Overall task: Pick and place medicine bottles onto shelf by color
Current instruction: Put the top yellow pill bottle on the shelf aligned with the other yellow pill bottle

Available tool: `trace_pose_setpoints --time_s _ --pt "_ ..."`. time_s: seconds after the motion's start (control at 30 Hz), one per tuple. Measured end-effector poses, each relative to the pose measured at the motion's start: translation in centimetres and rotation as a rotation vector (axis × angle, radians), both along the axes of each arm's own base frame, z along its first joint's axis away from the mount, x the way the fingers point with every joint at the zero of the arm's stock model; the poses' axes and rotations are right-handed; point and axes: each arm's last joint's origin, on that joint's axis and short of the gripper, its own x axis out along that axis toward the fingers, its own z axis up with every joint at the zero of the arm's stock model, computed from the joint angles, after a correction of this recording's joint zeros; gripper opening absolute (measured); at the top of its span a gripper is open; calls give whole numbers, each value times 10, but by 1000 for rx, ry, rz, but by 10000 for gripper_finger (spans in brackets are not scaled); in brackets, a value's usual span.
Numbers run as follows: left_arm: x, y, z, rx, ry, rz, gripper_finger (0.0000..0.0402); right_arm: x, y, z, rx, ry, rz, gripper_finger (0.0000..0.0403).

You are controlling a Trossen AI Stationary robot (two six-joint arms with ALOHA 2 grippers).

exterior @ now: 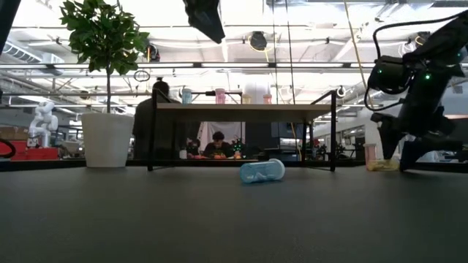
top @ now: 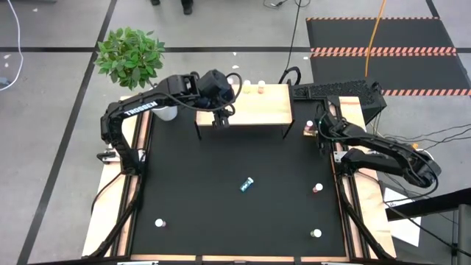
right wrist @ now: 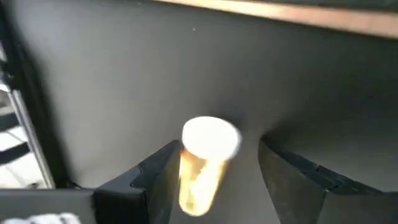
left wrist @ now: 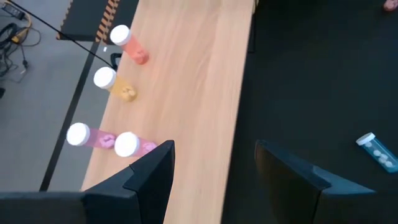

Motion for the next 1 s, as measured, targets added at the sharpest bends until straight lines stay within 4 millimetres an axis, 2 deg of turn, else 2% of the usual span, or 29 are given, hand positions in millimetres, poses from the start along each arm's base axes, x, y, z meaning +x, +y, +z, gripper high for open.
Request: trace_pose_setpoints --time_s 0.07,0.27,0.63,0.87,1.0 --pt "-1 2 0 1 -2 7 223 2 -3 -2 -41 -22 -15 212" --pt "-2 7 0 2 -1 19 223 0 -5 -7 -23 0 -22 198" --pt "-3 9 0 3 -2 23 223 -1 -3 -9 -23 46 35 128" --pt "-2 8 0 -16 -15 47 223 -1 0 -4 -97 101 155 108" --pt "-1 4 0 -47 -31 75 223 0 4 6 -202 116 277 108"
